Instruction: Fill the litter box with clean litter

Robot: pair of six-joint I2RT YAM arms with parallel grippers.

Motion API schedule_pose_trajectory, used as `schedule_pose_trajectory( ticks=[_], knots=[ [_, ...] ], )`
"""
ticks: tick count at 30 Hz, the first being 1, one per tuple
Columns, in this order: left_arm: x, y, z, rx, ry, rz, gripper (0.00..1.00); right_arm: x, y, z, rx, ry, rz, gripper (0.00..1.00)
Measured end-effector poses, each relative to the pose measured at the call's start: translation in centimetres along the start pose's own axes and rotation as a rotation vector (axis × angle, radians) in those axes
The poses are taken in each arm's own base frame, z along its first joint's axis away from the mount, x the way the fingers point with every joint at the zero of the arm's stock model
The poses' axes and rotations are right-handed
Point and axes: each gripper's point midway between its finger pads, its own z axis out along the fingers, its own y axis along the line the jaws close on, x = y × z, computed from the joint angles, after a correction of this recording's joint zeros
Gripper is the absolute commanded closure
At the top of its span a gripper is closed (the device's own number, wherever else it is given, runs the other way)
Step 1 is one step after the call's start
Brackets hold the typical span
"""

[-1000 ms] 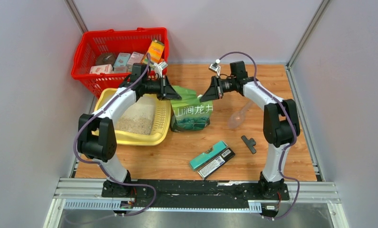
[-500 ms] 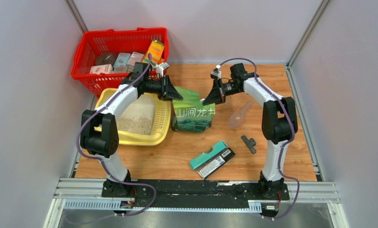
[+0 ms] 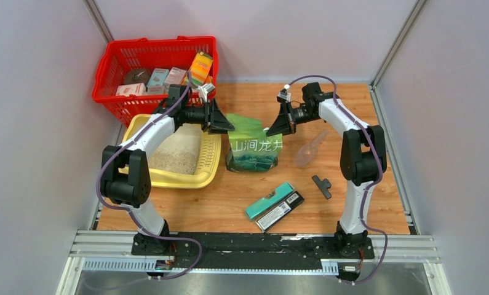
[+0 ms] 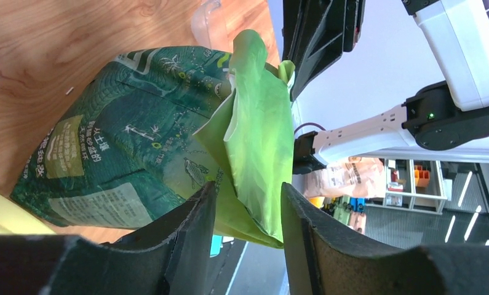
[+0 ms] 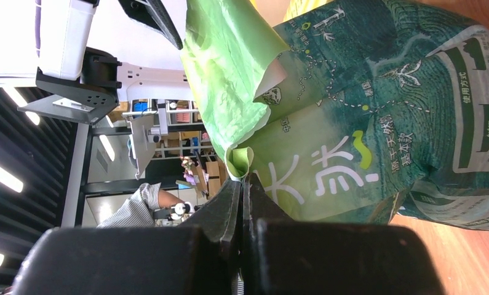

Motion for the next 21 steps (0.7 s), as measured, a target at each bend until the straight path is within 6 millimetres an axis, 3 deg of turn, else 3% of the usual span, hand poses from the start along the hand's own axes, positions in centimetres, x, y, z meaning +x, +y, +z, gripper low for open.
schedule_pose_trajectory(
  ticks=[2, 5, 8, 19, 21],
  knots=[
    [0.0, 0.0, 0.1, 0.008, -0.002, 0.008, 0.49, 0.0, 0.0, 0.0, -0.002, 0.0, -0.005, 1.0],
    [0.2, -0.3, 0.3, 0.022, 0.005, 0.006, 0.58, 0.0, 0.0, 0.0, -0.003, 0.001, -0.009, 1.0],
    [0.7, -0.7, 0.5, 0.05, 0.023, -0.004, 1.0, 0.1, 0.0, 0.0, -0.003, 0.001, -0.01, 1.0],
    [0.7, -1.1, 0.8, 0.07, 0.028, -0.019, 1.0, 1.0, 0.0, -0.6, -0.006, 0.003, 0.078, 1.0],
    [0.7, -1.2, 1.0, 0.071, 0.035, -0.025, 0.74, 1.5, 0.0, -0.7, -0.007, 0.007, 0.098, 1.0]
  ],
)
